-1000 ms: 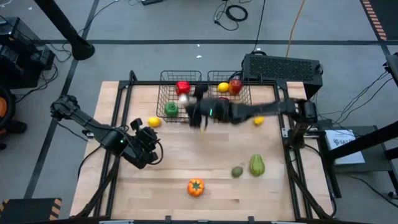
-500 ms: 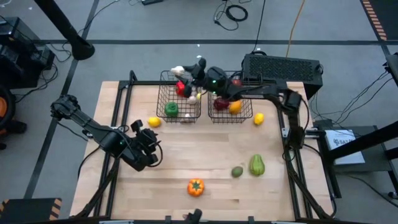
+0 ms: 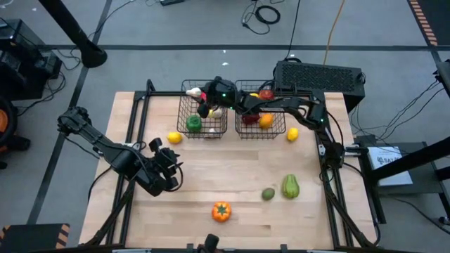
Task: Sort produce into baskets
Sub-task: Put the white garlic into the left wire basket, then put the orange tomato into the right wire basket
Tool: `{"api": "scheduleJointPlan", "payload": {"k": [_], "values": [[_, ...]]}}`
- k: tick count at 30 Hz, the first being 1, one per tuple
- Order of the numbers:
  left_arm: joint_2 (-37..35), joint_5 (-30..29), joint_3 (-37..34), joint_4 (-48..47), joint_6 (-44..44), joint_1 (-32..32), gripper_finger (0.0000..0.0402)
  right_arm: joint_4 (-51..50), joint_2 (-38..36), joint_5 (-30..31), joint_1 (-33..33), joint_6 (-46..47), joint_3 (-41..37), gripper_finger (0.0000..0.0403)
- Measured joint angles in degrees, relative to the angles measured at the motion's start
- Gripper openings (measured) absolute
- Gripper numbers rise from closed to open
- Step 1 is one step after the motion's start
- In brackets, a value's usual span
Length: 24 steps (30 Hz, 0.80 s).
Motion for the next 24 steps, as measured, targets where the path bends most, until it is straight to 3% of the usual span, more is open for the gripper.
{"api": "scheduleJointPlan", "payload": {"k": [13,24], "values": [[0.00,-1.68,-0.02,-0.08,0.51,0.06,0.0145,-8.00,1.13,-0.06,-0.79,6.56,1.99,0.0229],[0.00,-1.86,-0.02,-0.07,1.77,0.17,0.0145,-10.77,-0.10,-1.20,-0.93,1.89,1.84,0.0260]]}}
